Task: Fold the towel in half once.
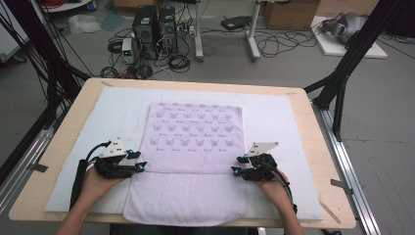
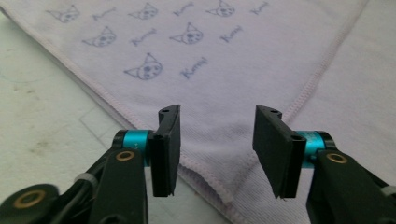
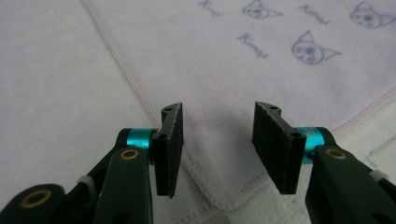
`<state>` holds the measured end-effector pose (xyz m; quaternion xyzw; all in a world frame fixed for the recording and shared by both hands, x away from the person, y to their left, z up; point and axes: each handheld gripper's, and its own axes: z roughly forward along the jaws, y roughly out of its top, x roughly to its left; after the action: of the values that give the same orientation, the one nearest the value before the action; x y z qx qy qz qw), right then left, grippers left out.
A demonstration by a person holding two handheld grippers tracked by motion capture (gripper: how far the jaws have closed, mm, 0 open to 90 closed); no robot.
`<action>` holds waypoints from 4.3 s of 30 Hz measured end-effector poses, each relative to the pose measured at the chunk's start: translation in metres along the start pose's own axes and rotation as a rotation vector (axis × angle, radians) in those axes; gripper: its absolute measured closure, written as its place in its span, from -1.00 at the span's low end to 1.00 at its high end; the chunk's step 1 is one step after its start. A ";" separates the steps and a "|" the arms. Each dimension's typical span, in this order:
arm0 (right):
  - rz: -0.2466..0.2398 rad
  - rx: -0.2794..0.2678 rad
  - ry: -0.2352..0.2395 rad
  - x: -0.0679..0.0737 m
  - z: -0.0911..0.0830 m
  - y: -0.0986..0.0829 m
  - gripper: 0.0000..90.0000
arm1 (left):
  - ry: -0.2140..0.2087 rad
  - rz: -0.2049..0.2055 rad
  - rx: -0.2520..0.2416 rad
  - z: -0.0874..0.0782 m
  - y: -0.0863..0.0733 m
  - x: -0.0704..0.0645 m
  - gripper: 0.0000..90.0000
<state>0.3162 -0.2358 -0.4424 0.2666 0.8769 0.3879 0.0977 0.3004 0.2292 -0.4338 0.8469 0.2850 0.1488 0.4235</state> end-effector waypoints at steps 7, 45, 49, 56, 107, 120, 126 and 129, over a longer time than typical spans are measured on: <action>-0.012 -0.010 -0.004 0.002 0.001 -0.002 0.53 | -0.031 0.042 0.060 0.013 -0.002 -0.002 0.55; -0.081 -0.143 0.140 0.043 -0.075 0.024 0.93 | -0.140 0.048 -0.113 -0.081 0.004 -0.044 0.94; -0.075 -0.075 0.197 0.060 -0.068 -0.001 0.64 | -0.154 0.074 -0.023 -0.070 -0.016 -0.056 0.52; -0.070 -0.034 0.224 0.051 -0.039 -0.015 0.43 | -0.155 0.094 0.038 -0.036 -0.017 -0.051 0.44; -0.004 -0.097 0.125 0.007 -0.009 0.005 0.06 | -0.068 0.021 -0.063 -0.004 0.007 -0.019 0.22; 0.040 -0.166 0.047 -0.007 -0.010 0.005 -0.15 | -0.008 -0.010 -0.079 0.001 0.010 -0.008 0.04; 0.037 -0.151 0.018 -0.005 -0.007 0.009 -0.31 | 0.000 -0.013 -0.078 0.001 0.010 -0.007 -0.01; 0.026 -0.142 0.014 -0.004 -0.005 0.011 -0.33 | 0.002 -0.018 -0.084 0.001 0.010 -0.007 -0.03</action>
<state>0.3213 -0.2352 -0.4310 0.2675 0.8443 0.4524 0.1051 0.2984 0.2195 -0.4265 0.8256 0.2863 0.1575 0.4600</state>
